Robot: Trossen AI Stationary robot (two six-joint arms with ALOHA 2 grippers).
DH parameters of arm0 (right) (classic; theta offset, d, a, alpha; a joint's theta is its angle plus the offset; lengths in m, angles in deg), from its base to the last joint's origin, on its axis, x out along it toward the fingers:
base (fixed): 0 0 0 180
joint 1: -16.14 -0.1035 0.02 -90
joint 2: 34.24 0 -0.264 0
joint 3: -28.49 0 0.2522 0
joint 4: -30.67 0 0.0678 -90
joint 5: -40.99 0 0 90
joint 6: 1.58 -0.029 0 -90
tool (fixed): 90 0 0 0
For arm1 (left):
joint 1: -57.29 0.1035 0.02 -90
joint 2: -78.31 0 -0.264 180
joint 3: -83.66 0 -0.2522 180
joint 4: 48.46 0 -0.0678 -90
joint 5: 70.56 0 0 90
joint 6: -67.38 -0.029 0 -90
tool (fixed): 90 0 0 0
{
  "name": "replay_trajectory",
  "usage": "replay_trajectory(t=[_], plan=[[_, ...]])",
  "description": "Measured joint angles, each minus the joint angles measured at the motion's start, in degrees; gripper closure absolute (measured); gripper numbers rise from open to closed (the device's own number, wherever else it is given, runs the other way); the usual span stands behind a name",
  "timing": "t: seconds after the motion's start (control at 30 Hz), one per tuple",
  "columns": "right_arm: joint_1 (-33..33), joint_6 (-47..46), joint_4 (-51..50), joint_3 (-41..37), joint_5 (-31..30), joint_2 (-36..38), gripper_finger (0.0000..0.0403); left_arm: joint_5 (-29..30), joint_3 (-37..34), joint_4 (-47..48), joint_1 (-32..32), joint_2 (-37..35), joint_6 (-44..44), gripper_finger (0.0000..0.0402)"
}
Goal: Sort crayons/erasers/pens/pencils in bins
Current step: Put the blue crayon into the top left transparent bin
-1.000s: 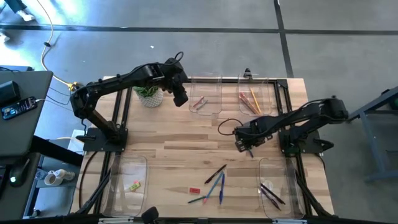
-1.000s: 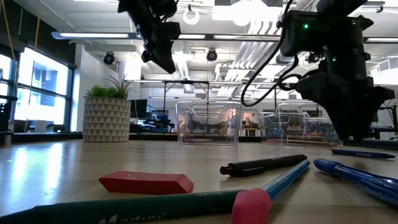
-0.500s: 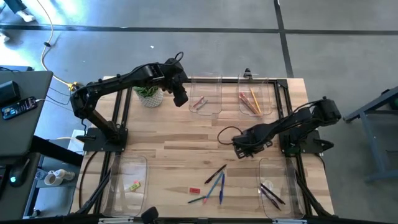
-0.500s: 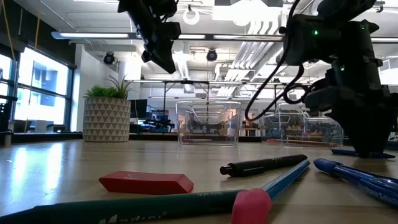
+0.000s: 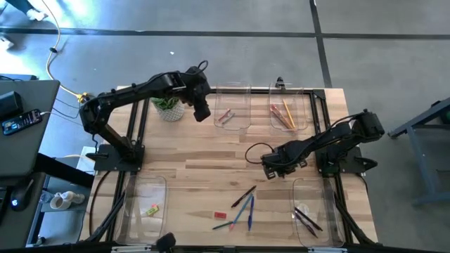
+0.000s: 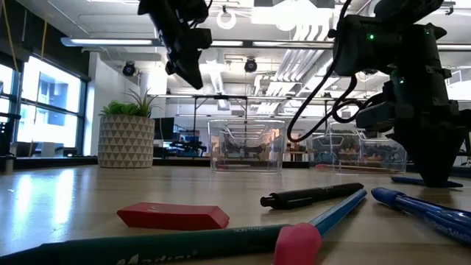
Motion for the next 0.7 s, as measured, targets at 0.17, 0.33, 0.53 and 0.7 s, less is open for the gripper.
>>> replay_trajectory(t=[0.17,0.33,0.53,0.7], plan=[[0.00,0.02,0.07,-0.02,0.13,0.00,0.0390,0.00,0.00,2.92,2.35,0.02,-1.08,0.0328],[0.00,1.20,-0.30,0.96,0.37,-0.10,0.0399,0.00,0.00,4.03,4.80,0.02,-2.60,0.0328],[-0.04,3.99,0.26,4.44,0.19,-0.31,0.0400,-5.45,0.00,4.02,6.39,0.02,-4.44,0.0328],[-0.04,6.46,3.81,7.04,0.00,-0.31,0.0400,-12.15,0.00,3.93,6.69,0.02,-7.14,0.0328]])
